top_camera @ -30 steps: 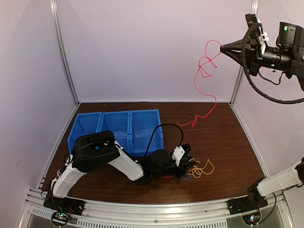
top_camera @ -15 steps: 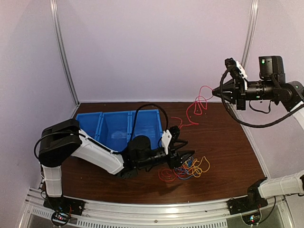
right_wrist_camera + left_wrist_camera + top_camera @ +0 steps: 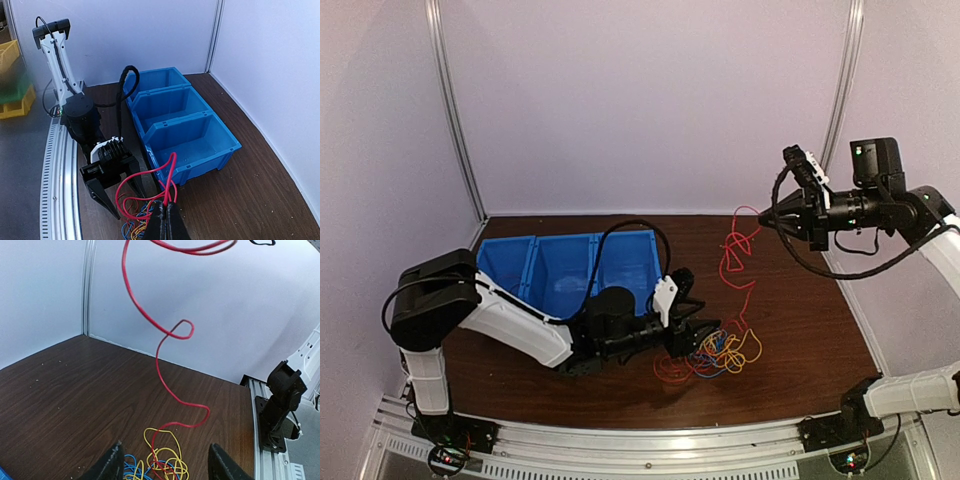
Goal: Untangle the cables
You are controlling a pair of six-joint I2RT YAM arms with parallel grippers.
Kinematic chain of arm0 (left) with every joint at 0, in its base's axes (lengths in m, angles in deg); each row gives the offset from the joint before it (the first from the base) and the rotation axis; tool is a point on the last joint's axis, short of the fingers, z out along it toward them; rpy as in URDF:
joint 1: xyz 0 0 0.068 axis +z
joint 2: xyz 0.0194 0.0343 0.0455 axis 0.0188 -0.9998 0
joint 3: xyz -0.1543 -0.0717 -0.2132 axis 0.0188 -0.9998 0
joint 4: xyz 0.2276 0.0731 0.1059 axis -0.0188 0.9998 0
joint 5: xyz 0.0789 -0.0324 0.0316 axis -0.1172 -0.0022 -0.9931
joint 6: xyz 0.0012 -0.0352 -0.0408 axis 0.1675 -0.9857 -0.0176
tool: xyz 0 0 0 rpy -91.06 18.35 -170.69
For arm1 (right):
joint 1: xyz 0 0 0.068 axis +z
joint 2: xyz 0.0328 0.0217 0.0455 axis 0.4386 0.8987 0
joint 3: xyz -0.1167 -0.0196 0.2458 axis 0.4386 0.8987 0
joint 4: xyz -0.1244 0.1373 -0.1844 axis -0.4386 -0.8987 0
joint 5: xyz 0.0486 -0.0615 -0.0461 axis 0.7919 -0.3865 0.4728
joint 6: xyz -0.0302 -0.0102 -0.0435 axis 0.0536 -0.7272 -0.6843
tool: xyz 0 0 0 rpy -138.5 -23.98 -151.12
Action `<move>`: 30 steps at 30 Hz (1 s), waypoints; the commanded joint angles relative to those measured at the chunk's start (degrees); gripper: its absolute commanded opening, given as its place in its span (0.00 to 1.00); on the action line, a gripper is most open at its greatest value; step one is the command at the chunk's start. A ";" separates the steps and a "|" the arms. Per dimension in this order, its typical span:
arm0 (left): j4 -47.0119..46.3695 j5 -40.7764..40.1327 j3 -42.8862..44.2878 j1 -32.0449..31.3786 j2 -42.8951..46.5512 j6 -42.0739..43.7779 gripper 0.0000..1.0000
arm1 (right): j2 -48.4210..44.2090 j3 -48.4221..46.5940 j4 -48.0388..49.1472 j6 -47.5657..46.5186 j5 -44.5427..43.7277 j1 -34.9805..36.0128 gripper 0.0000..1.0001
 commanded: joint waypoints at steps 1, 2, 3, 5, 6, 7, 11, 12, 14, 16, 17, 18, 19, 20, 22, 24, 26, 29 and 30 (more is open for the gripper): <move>1.69 -0.82 4.37 -0.20 -2.62 -0.64 0.58 | -1.27 1.33 2.48 2.03 2.13 -0.44 0.00; 1.77 -0.82 5.01 -0.22 -3.18 -0.79 0.58 | -1.38 1.38 2.58 2.16 2.30 -0.53 0.00; 1.58 -0.66 5.63 -0.22 -3.67 -0.91 0.58 | -1.49 1.46 2.64 2.19 2.33 -0.58 0.00; 0.99 1.37 6.76 -0.19 -4.84 -0.84 0.58 | -1.61 1.48 2.73 2.39 2.49 -0.71 0.00; 1.03 2.44 7.45 -0.20 -5.44 -0.54 0.58 | -1.71 1.48 2.68 2.42 2.55 -0.78 0.00; 1.39 3.15 8.10 -0.22 -6.05 -0.33 0.58 | -1.72 1.41 2.73 2.48 2.66 -0.75 0.00; -0.32 7.64 8.48 -0.13 -7.59 0.99 0.57 | -2.05 1.13 2.69 2.76 2.84 -1.04 0.00; -0.63 8.33 8.59 -0.13 -7.96 1.07 0.56 | -2.09 1.12 2.71 2.79 2.78 -1.10 0.00; -0.04 8.60 9.17 -0.13 -8.69 0.81 0.50 | -2.23 1.20 2.83 2.77 2.83 -1.23 0.00; 0.32 8.16 9.24 -0.13 -8.96 0.37 0.42 | -2.42 1.44 2.89 2.78 2.80 -1.37 0.00; -0.03 7.69 8.95 -0.13 -8.97 0.08 0.35 | -2.47 1.53 2.96 2.86 2.78 -1.41 0.00; -0.33 7.33 8.65 -0.08 -8.91 -0.15 0.29 | -2.58 1.60 2.93 2.86 2.78 -1.54 0.00; -0.48 7.10 8.38 -0.13 -8.89 -0.35 0.26 | -2.67 1.66 2.99 2.92 2.77 -1.65 0.00; -0.52 6.78 8.20 -0.13 -8.81 -0.40 0.24 | -2.84 1.72 3.10 3.11 2.84 -1.74 0.00; -0.91 6.28 7.72 -0.12 -8.65 -0.47 0.22 | -3.02 1.82 3.35 3.37 3.17 -2.05 0.00; -1.45 5.67 7.26 -0.01 -8.49 -0.57 0.22 | -3.12 1.98 3.58 3.71 3.59 -2.24 0.00; -1.62 5.89 7.24 -0.04 -8.44 -0.67 0.31 | -3.16 2.13 3.74 3.77 3.77 -2.38 0.00; -2.52 7.89 7.28 -0.05 -8.53 -0.79 0.46 | -3.13 2.09 3.95 3.93 4.06 -2.60 0.00; -2.75 7.92 7.32 -0.05 -8.53 -0.95 0.47 | -3.13 2.16 4.00 4.08 4.17 -2.64 0.00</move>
